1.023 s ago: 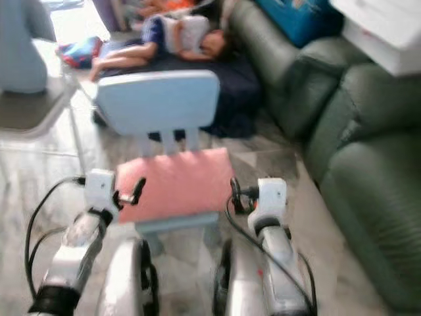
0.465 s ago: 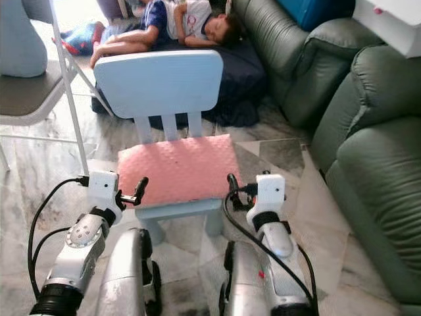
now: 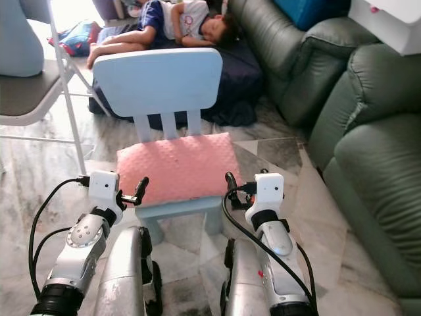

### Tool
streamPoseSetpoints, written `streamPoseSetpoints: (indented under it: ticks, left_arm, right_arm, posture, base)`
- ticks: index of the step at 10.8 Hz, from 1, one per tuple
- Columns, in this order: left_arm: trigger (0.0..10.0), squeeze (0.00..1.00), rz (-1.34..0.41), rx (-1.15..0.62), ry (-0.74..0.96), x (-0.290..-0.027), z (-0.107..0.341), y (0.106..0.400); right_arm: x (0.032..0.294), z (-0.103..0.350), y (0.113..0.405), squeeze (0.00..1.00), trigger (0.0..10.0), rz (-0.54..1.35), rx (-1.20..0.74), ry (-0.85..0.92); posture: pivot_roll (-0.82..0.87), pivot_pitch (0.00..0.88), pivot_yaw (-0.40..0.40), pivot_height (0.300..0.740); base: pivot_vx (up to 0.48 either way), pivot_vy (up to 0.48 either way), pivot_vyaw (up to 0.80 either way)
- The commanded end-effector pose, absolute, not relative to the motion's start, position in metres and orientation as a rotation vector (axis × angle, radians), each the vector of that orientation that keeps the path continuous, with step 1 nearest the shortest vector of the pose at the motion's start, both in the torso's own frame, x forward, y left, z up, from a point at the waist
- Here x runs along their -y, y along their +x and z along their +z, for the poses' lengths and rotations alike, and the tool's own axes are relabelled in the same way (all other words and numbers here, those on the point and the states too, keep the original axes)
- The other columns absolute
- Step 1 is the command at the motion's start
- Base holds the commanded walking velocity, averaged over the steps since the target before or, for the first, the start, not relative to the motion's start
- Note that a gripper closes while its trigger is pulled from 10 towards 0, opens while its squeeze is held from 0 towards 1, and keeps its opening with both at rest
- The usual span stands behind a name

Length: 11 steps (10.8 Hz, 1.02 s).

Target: Move the pillow to the sofa

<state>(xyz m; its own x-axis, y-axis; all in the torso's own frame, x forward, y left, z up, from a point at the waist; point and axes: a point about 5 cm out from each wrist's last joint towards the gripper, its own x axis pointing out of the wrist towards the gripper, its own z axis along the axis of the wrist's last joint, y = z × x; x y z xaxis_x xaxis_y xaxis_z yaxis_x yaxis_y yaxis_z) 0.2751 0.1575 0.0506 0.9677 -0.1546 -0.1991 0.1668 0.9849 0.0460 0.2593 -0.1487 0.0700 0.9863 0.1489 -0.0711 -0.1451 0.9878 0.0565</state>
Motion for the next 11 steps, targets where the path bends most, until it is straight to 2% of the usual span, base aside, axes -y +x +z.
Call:
streamPoseSetpoints:
  ticks: [1, 5, 11]
  left_arm:
    - [10.0, 0.00, -0.162, -0.195, 0.068, -0.1573, 0.0513, 0.2753]
    - [10.0, 0.00, -0.188, -0.173, 0.040, -0.1541, 0.0539, 0.2765]
    - [10.0, 0.00, -0.206, -0.172, 0.028, -0.1524, 0.0533, 0.2764]
  right_arm:
    - [0.1495, 0.0688, 0.2589, 0.00, 10.0, 0.149, -0.080, 0.058]
    - [0.1494, 0.0701, 0.2591, 0.00, 10.0, 0.157, -0.078, 0.057]
    - [0.1474, 0.0712, 0.2606, 0.00, 10.0, 0.184, -0.076, 0.045]
  posture:
    - [-0.07, 0.171, -0.014, 0.585]
    - [-0.07, 0.174, -0.019, 0.585]
    - [-0.07, 0.174, -0.023, 0.585]
  base:
    - [0.000, 0.000, 0.00]
    - [0.000, 0.000, 0.00]
    - [0.390, 0.000, 0.00]
